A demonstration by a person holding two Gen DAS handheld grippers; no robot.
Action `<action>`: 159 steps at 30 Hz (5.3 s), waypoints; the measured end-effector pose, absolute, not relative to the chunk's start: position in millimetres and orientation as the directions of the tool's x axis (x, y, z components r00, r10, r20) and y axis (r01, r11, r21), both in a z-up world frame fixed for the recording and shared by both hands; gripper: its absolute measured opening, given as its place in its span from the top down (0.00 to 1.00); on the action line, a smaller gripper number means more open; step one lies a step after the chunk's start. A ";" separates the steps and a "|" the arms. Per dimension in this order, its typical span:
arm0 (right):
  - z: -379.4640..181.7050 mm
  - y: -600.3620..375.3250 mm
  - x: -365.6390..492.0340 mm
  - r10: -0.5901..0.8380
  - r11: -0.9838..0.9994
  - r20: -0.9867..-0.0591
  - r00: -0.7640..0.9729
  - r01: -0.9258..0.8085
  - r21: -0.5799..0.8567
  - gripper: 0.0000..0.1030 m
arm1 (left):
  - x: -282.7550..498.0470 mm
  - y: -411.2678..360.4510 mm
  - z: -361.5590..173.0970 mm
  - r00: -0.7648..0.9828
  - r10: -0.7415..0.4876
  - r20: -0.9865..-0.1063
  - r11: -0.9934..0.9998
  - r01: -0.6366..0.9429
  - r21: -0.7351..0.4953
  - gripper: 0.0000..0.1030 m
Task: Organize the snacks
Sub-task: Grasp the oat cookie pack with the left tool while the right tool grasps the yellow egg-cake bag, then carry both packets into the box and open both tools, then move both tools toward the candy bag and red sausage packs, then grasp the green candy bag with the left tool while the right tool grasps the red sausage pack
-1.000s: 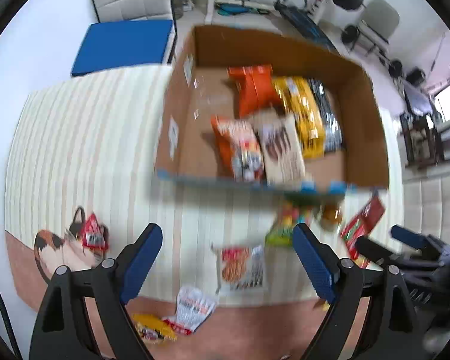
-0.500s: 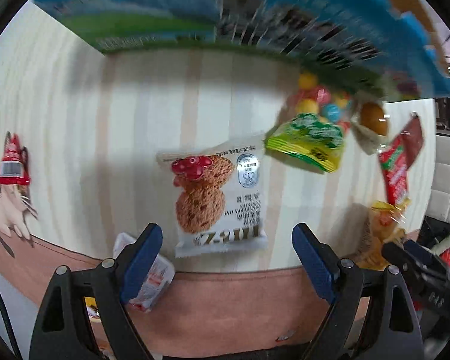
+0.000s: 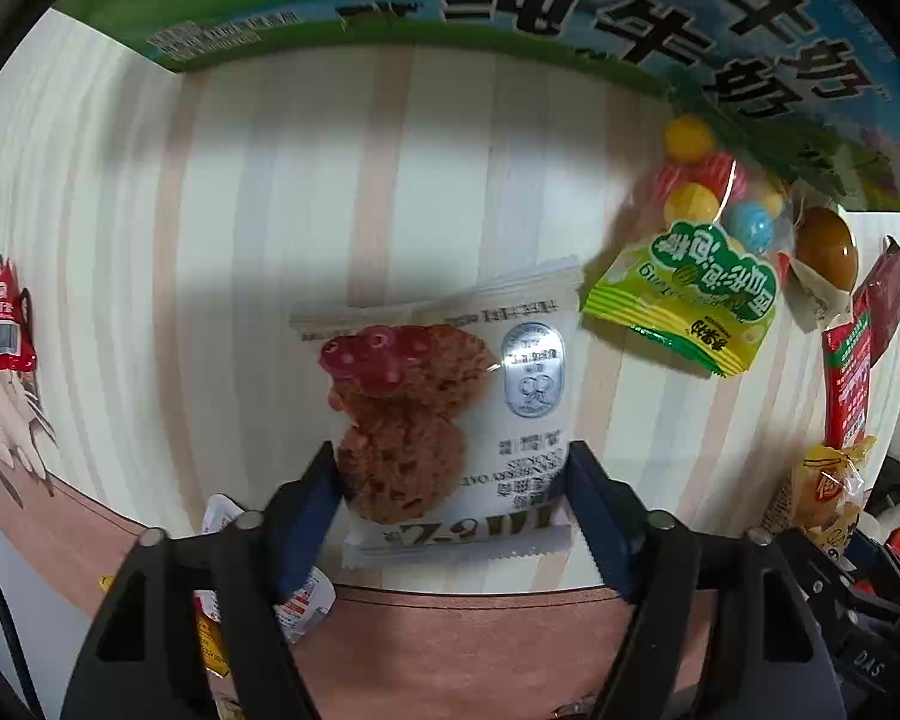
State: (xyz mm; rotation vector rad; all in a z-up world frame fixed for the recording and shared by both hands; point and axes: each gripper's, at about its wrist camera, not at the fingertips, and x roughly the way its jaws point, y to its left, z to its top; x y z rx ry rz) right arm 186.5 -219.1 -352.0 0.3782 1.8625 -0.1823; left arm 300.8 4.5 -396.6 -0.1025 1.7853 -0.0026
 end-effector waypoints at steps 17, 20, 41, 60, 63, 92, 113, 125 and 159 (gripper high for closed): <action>-355.7 -204.6 182.3 0.190 0.928 -0.954 -0.231 0.360 0.097 0.56 | 261.4 1.3 -388.6 -0.210 -0.063 -0.976 0.997 -0.056 -0.052 0.33; -347.7 -197.9 179.3 0.217 0.923 -0.953 -0.214 0.363 0.129 0.57 | 251.4 -0.2 -381.0 -0.201 -0.065 -0.977 0.997 -0.044 -0.057 0.33; -188.7 -175.7 279.8 0.378 0.875 -0.918 0.116 0.279 0.396 0.57 | 328.8 7.4 -202.5 0.118 -0.146 -0.982 0.989 0.041 -0.142 0.33; -246.7 -183.8 423.2 0.225 0.930 -0.972 0.060 0.283 0.233 0.57 | 471.3 48.4 -271.4 -0.107 -0.016 -0.994 1.000 0.008 -0.017 0.33; -261.0 -184.2 425.8 0.215 0.932 -0.976 0.039 0.291 0.217 0.57 | 474.8 48.5 -282.8 -0.139 0.000 -0.990 1.000 0.024 -0.003 0.33; -248.7 -169.7 416.7 0.160 0.971 -0.987 -0.027 0.185 0.152 0.08 | 452.8 47.2 -231.9 0.001 -0.069 -0.998 0.998 0.009 -0.069 0.15; -152.4 -151.9 314.8 0.063 0.989 -0.964 0.259 0.111 0.095 0.08 | 340.7 32.8 -145.5 0.370 0.013 -0.929 0.999 0.028 0.026 0.15; -130.2 -160.5 275.7 0.155 0.974 -0.930 0.333 0.106 0.200 0.08 | 315.5 20.8 -130.5 0.461 0.002 -0.887 1.000 -0.009 -0.003 0.15; -379.3 -260.0 216.6 0.045 0.968 -0.980 -0.193 0.250 -0.005 0.30 | 364.5 -94.9 -370.9 -0.007 0.010 -1.000 0.981 0.196 0.009 0.53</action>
